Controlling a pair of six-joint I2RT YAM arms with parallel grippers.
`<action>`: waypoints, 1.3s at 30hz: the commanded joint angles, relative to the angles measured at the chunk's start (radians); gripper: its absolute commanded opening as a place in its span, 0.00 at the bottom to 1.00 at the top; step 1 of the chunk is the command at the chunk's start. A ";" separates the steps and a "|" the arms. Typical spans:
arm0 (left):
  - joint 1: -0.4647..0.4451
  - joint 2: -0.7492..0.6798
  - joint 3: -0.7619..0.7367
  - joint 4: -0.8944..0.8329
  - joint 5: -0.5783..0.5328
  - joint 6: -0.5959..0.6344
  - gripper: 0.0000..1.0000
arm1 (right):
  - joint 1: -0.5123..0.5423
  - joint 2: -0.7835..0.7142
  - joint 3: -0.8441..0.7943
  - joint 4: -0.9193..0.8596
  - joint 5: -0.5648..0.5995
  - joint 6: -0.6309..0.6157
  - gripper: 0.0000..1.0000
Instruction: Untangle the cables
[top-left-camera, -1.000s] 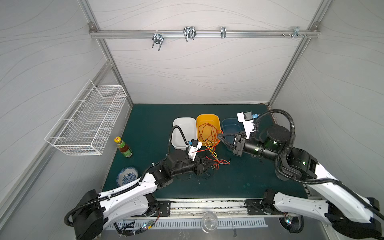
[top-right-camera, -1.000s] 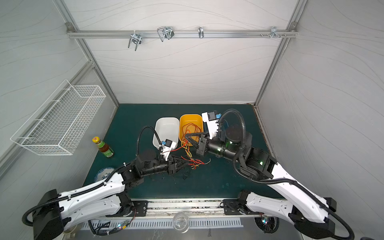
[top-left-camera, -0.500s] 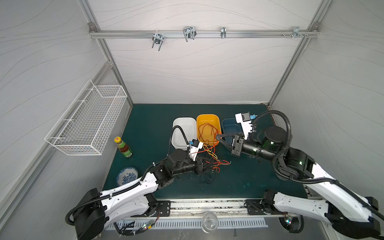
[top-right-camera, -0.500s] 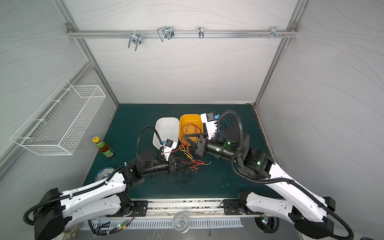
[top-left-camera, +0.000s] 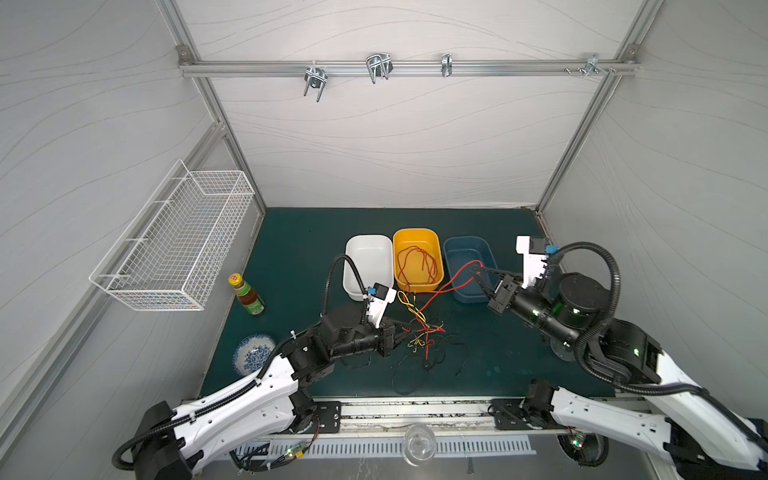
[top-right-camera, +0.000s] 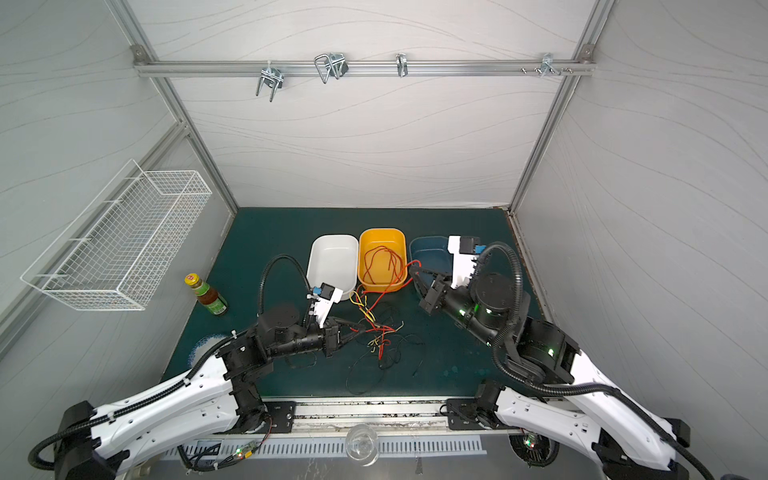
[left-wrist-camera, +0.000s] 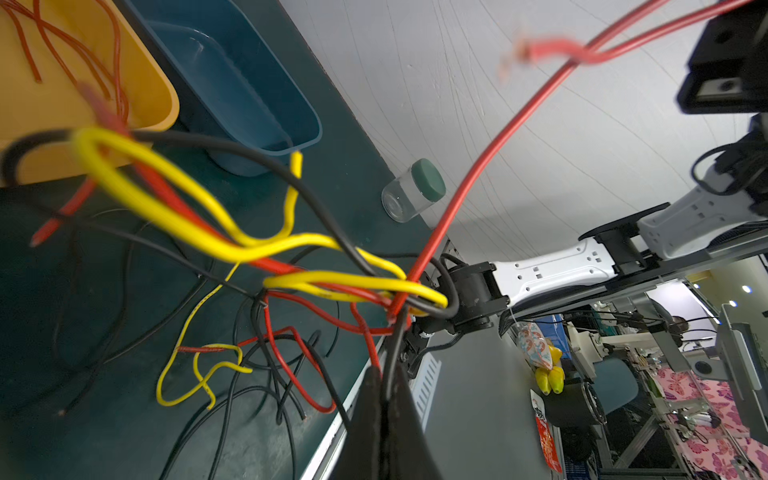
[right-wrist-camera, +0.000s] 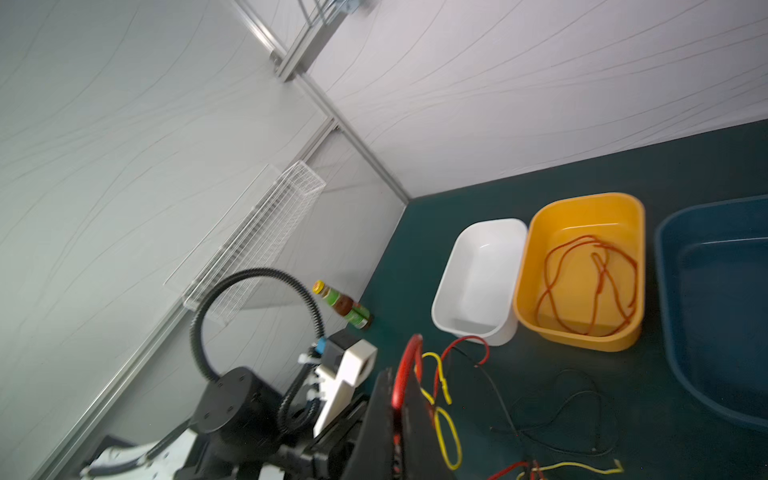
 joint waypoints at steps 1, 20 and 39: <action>-0.002 -0.084 0.017 -0.140 -0.025 -0.025 0.00 | -0.044 -0.053 -0.034 -0.074 0.188 0.053 0.00; -0.002 -0.121 0.376 -0.629 -0.245 0.172 0.00 | -0.536 -0.014 -0.315 -0.226 -0.209 0.137 0.00; -0.001 0.159 0.648 -0.548 -0.137 0.379 0.00 | -0.656 0.039 -0.475 -0.028 -0.460 0.050 0.28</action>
